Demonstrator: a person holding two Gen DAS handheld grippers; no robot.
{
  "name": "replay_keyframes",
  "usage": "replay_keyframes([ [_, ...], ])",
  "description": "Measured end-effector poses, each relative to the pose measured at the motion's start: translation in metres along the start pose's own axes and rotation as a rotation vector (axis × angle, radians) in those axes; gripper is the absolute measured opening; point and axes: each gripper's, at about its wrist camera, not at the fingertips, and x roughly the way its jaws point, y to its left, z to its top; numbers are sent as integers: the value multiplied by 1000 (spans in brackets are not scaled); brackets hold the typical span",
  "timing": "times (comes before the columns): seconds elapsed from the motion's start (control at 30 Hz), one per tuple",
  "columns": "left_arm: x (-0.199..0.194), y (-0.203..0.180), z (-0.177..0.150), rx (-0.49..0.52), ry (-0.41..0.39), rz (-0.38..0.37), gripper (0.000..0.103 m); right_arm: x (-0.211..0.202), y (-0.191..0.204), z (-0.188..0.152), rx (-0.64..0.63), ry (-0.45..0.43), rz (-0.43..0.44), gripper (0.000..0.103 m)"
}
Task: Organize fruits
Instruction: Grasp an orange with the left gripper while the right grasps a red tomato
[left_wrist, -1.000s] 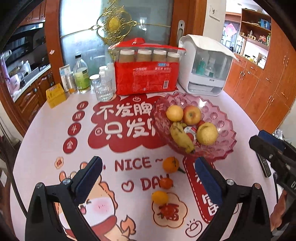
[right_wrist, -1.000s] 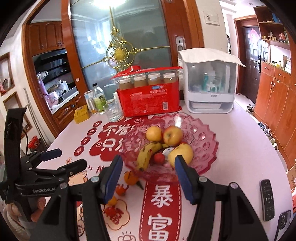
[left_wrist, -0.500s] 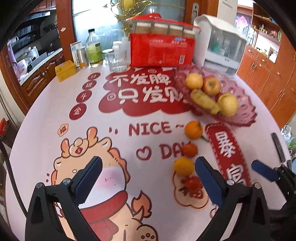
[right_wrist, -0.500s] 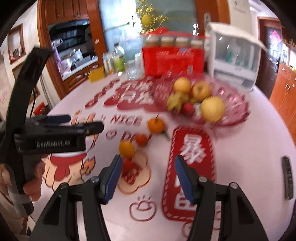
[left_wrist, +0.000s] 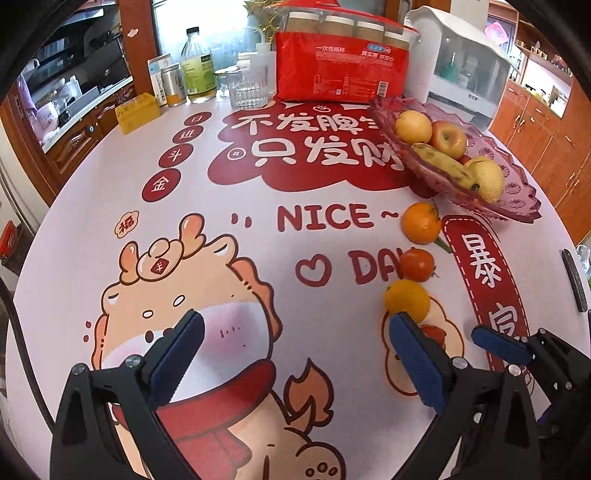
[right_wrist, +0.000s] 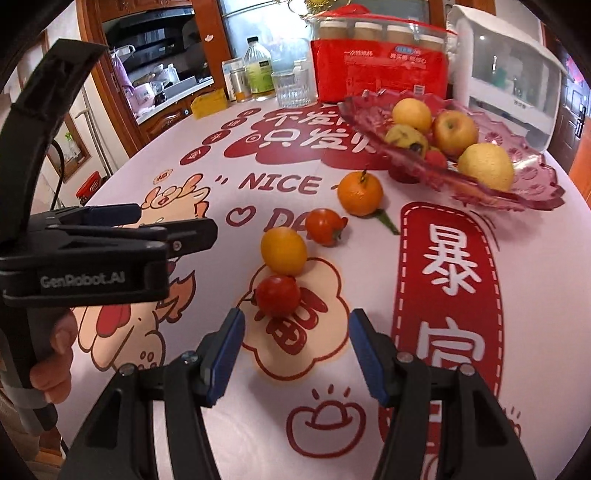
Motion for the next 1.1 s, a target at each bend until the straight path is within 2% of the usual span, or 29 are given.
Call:
replay_keyframes([
  [0.23,6,9,3,-35,12,-23,100,18,3,9,-20,13,6,57],
  [0.43,8,12,7,-44,12,-32,100,24,9,13,-57,3,2,42],
  [0.5,10,13,8,-52,18,-41,100,25,11,13,-71,0,-3,34],
  [0.6,12,14,9,-63,25,-56,100,24,13,11,-90,0,-4,28],
  [0.77,15,8,9,-57,30,-68,100,20,12,6,-110,-8,-19,27],
  [0.93,20,-8,10,-23,46,-95,100,10,-2,4,-72,-23,-29,27],
  [1.1,27,-27,12,17,63,-127,100,3,-21,5,-40,-39,-74,27],
])
